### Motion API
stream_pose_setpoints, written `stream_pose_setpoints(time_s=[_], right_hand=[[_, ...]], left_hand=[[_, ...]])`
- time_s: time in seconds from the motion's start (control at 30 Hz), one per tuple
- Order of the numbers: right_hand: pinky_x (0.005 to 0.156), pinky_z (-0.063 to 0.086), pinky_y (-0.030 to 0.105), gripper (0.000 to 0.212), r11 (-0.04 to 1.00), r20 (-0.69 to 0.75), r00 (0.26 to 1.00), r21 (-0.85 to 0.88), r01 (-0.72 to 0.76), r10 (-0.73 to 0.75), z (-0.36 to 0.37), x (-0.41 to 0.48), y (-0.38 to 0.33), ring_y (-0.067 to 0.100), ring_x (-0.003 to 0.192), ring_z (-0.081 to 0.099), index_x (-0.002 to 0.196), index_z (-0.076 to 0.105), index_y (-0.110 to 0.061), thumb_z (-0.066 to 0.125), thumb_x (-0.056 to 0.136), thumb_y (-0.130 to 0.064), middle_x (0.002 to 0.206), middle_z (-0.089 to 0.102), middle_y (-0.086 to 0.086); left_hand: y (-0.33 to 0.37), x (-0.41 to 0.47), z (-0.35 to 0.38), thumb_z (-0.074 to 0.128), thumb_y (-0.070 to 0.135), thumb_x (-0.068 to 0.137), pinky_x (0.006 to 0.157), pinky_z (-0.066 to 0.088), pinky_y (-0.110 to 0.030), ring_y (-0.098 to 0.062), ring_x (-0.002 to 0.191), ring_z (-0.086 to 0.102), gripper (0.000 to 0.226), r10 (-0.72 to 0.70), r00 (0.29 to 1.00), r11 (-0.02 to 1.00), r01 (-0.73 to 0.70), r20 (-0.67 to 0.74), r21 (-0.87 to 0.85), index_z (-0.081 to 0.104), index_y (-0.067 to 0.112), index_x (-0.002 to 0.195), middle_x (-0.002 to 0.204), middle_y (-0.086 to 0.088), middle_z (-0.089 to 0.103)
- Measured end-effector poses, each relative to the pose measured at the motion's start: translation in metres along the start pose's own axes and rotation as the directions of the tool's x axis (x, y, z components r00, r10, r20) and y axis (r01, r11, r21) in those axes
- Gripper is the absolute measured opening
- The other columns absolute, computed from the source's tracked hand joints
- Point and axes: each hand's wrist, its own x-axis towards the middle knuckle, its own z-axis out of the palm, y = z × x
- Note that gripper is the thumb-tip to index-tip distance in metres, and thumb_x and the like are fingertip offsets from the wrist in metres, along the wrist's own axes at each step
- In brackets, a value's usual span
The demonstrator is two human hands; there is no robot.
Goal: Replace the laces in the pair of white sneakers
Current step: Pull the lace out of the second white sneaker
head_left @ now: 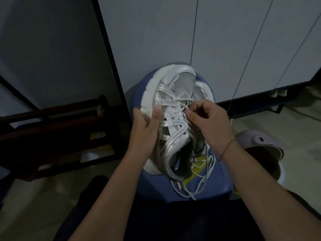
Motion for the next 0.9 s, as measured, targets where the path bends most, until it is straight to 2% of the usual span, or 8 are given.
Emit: stream_pose_setpoints(time_s=[0.07,0.17,0.3,0.47,0.53,0.63,0.77,0.9], right_hand=[[0.063,0.045,0.014,0.020,0.999,0.007,1.000,-0.039,0.018,-0.017,0.001,-0.001,0.000,0.002,0.065,0.051,0.071,0.059,-0.022,0.069,0.083,-0.010,0.070,0.059,-0.005],[0.061,0.044,0.012,0.022,0.996,-0.023,0.998,-0.072,0.060,-0.062,-0.002,-0.001,-0.002,-0.002,0.061,0.051,0.070,0.057,-0.024,0.066,0.086,-0.012,0.068,0.059,-0.010],[0.063,0.050,0.020,0.020,0.995,0.063,0.994,-0.046,0.091,-0.088,-0.011,0.002,-0.007,0.004,0.059,0.056,0.074,0.054,-0.017,0.059,0.090,-0.007,0.062,0.063,-0.008],[0.052,0.041,0.010,0.017,0.970,0.083,0.994,0.228,-0.087,0.070,-0.020,0.008,-0.010,-0.002,0.049,0.049,0.075,0.054,-0.012,0.060,0.086,0.000,0.055,0.058,-0.008],[0.056,0.046,0.013,0.015,0.931,0.095,0.985,0.326,-0.167,0.144,-0.020,0.009,-0.006,0.003,0.056,0.053,0.080,0.055,-0.013,0.067,0.076,-0.004,0.065,0.057,-0.001],[0.065,0.051,0.021,0.020,0.905,0.111,0.966,0.338,-0.257,0.233,-0.011,0.004,0.003,0.011,0.065,0.056,0.077,0.059,-0.014,0.073,0.064,-0.021,0.071,0.061,0.003],[0.057,0.050,0.019,0.015,0.885,0.052,0.964,0.387,-0.260,0.261,-0.001,0.001,0.005,0.005,0.053,0.054,0.067,0.059,-0.013,0.069,0.078,-0.013,0.056,0.061,-0.006],[0.058,0.051,0.020,0.014,0.873,0.066,0.964,0.412,-0.261,0.257,0.001,0.000,0.001,0.006,0.054,0.054,0.071,0.058,-0.010,0.064,0.084,-0.010,0.056,0.061,-0.005]], left_hand=[[0.002,0.000,0.001,0.055,0.061,0.073,0.078,0.046,-0.015,0.009,0.090,0.053,0.058,-0.005,1.000,1.000,0.005,0.007,-0.012,0.041,0.022,0.113,0.101,0.021,0.054],[0.001,0.003,0.001,0.065,0.045,0.084,0.078,0.047,-0.013,0.012,0.087,0.054,0.037,0.000,1.000,1.000,0.000,-0.019,-0.011,0.042,0.026,0.106,0.100,0.022,0.055],[-0.003,0.004,-0.002,0.068,0.038,0.088,0.083,0.050,-0.020,0.010,0.091,0.057,0.034,0.031,0.999,0.999,-0.031,-0.037,0.020,0.045,0.025,0.108,0.100,0.021,0.058],[-0.003,0.004,-0.003,0.067,0.042,0.088,0.085,0.050,-0.025,0.004,0.096,0.059,0.037,0.002,0.999,1.000,-0.001,-0.044,0.015,0.047,0.023,0.112,0.103,0.019,0.060],[-0.003,0.004,-0.003,0.066,0.043,0.088,0.086,0.049,-0.026,0.003,0.095,0.058,0.036,-0.022,0.998,1.000,0.022,-0.059,-0.003,0.048,0.023,0.112,0.102,0.019,0.059],[-0.001,0.005,-0.001,0.064,0.044,0.088,0.088,0.051,-0.027,0.000,0.095,0.061,0.032,-0.077,0.995,0.994,0.072,-0.070,-0.080,0.050,0.024,0.108,0.102,0.015,0.061],[0.000,0.004,0.000,0.064,0.043,0.088,0.090,0.053,-0.030,-0.004,0.097,0.064,0.022,-0.086,0.995,0.987,0.078,-0.058,-0.140,0.050,0.029,0.097,0.103,0.012,0.064],[0.000,0.004,0.000,0.065,0.043,0.088,0.094,0.054,-0.034,-0.006,0.099,0.065,0.023,-0.086,0.995,0.985,0.079,-0.043,-0.152,0.052,0.029,0.101,0.105,0.011,0.066]])
